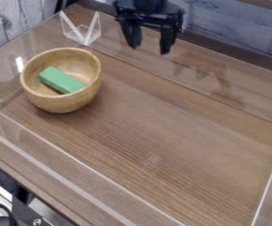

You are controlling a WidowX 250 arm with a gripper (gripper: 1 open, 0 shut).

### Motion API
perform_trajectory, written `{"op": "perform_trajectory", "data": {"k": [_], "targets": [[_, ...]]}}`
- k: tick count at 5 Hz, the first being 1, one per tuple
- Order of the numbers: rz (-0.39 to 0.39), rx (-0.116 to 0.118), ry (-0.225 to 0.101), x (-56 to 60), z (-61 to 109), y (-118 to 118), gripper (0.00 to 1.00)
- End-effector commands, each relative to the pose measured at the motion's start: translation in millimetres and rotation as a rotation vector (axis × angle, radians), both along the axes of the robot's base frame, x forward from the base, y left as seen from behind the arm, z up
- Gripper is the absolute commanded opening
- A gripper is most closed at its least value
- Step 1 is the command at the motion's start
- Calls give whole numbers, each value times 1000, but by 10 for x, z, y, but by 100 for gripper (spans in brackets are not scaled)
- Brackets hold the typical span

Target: Put green object into wooden bowl

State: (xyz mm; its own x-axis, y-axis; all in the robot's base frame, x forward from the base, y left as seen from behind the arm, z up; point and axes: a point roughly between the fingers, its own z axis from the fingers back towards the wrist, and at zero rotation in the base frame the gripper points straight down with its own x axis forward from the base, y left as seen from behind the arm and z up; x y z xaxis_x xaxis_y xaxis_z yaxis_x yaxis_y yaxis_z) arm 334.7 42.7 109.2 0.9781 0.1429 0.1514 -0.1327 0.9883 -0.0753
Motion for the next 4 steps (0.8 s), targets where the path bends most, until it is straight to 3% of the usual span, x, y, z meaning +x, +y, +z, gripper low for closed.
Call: {"op": "perform_trajectory", "data": {"k": [1, 3, 4], "targets": [[1, 13, -80, 14, 244, -38, 100], [-87, 23, -97, -129, 422, -224, 100], [-31, 45, -99, -107, 323, -191, 100]]}}
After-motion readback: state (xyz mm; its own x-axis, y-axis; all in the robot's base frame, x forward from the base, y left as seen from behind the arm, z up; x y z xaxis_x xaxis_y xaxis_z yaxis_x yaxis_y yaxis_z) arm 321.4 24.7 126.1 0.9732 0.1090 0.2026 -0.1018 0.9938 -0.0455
